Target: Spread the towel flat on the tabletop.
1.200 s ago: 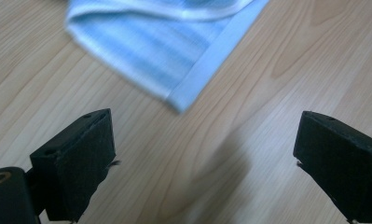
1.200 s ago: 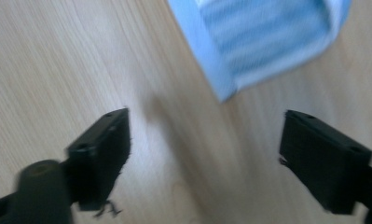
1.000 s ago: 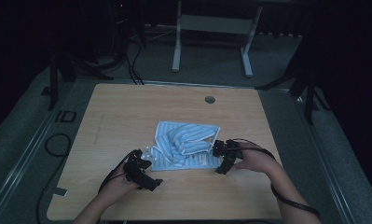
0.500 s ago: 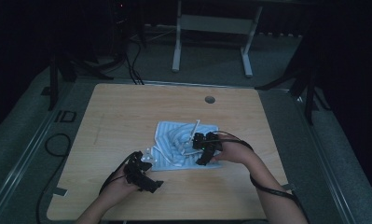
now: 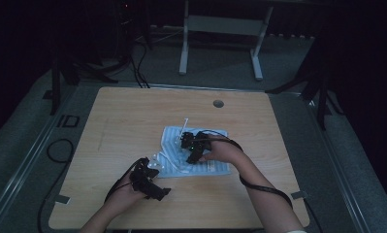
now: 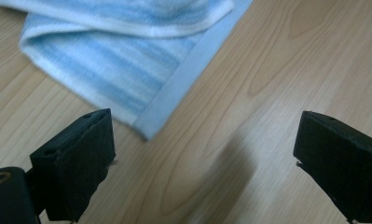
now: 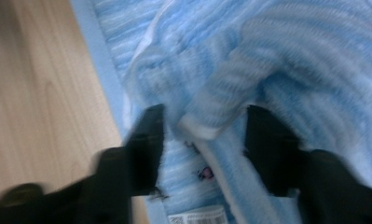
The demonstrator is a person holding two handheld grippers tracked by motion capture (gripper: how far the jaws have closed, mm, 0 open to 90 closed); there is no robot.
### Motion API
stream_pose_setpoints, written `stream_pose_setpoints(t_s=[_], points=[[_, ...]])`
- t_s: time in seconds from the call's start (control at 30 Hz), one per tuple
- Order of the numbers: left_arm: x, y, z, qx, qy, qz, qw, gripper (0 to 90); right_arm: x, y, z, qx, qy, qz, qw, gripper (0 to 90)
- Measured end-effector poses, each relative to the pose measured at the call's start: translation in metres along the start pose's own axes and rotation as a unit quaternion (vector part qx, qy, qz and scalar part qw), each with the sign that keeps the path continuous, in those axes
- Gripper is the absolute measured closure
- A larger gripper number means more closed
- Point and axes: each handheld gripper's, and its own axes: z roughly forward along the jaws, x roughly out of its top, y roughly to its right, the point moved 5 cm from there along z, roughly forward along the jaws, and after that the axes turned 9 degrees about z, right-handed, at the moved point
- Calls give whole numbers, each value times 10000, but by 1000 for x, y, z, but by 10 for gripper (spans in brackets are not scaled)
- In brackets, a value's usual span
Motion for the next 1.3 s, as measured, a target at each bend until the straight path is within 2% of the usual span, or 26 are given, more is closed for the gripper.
stream_pose_setpoints(t_s=[0.03,0.07,0.13,0.2,0.27,0.37,0.47,0.53,0.6,0.73,0.77,0.87,0.9,0.97,1.07,1.13,1.2,1.23,1.3], points=[[3,1,0,40,19,42,10000,64,1,1,0,-69,33,-15,10000,690],[5,2,0,67,58,82,9999,91,1,1,-1,-119,68,-44,9999,801],[12,3,1,76,182,154,9997,134,0,0,-6,-127,130,-111,9998,860],[18,4,2,207,259,259,9991,170,-1,1,-13,-187,233,-92,9995,867],[25,4,3,269,338,316,9986,254,-3,5,-21,-238,322,-78,9992,867],[35,3,9,332,258,381,9984,276,-7,11,-32,-305,424,25,9986,868],[44,0,18,425,183,339,9984,304,-11,15,-38,-319,479,101,9983,867],[50,0,25,464,114,339,9983,330,-13,18,-39,-356,493,162,9980,867],[56,0,32,491,6,403,9980,401,-15,20,-40,-368,506,176,9979,867],[65,-1,47,558,-201,379,9975,403,-20,23,-38,-317,520,307,9977,866],[65,-1,47,558,-201,379,9975,402,-20,23,-38,-317,520,307,9977,866],[66,-2,59,592,-400,400,9966,430,-23,24,-36,-282,507,329,9978,866],[67,-2,60,574,-371,356,9970,437,-24,25,-35,-259,492,345,9979,866],[70,-3,58,647,-329,343,9968,594,-27,26,-35,-273,489,349,9978,866],[72,-4,52,600,-229,314,9974,765,-32,27,-36,-274,496,376,9977,866],[74,-3,47,447,-192,329,9983,798,-35,27,-37,-277,474,377,9978,866],[76,-1,40,394,-125,372,9985,804,-38,27,-39,-274,494,395,9976,866],[76,1,37,275,-107,369,9989,803,-40,27,-40,-288,497,379,9976,866],[78,5,31,269,-46,408,9988,800,-43,26,-42,-287,533,395,9974,866]])
